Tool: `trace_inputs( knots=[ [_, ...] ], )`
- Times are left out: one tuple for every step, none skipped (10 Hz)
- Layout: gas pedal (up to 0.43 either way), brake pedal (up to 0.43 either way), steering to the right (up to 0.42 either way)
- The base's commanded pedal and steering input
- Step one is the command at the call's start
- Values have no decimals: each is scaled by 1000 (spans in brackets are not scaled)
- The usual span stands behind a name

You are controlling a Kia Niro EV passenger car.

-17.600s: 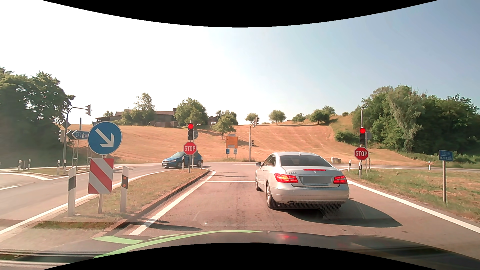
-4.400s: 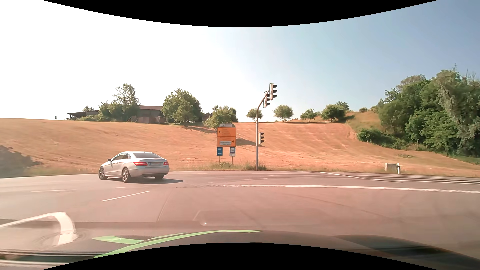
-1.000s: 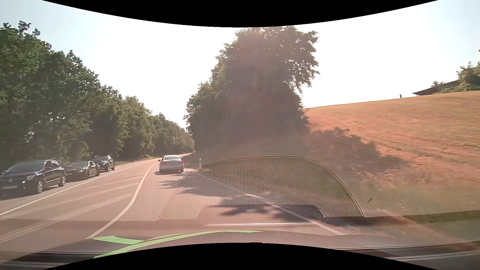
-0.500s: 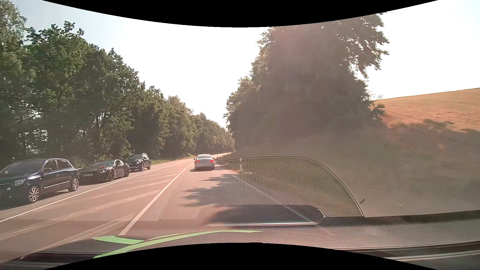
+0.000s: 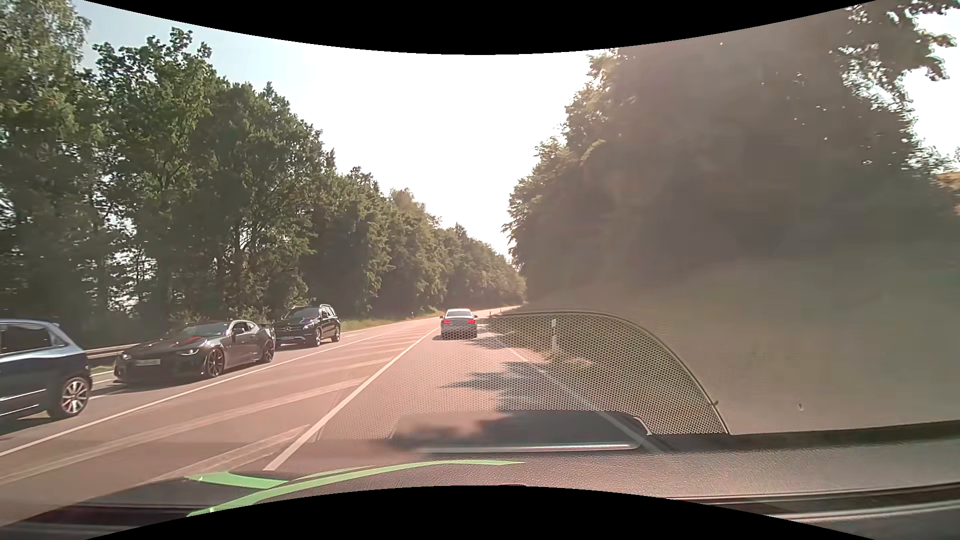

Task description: Follow the waypoints while adhering to traffic rules and regulations

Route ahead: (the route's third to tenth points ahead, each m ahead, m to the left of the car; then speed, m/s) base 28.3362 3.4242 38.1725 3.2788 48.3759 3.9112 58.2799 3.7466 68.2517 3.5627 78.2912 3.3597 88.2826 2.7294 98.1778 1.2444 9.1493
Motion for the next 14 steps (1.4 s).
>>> trace_inputs(
  knots=[
    [260, 0, -59],
    [268, 0, -37],
    [268, 0, -22],
    [268, 0, -15],
    [280, 0, -13],
    [280, 0, -12],
    [287, 0, -12],
    [287, 0, -11],
    [287, 0, -10],
    [287, 0, -9],
    [299, 0, -9],
    [299, 0, -8],
    [299, 0, -8],
    [311, 0, -6]
  ],
)
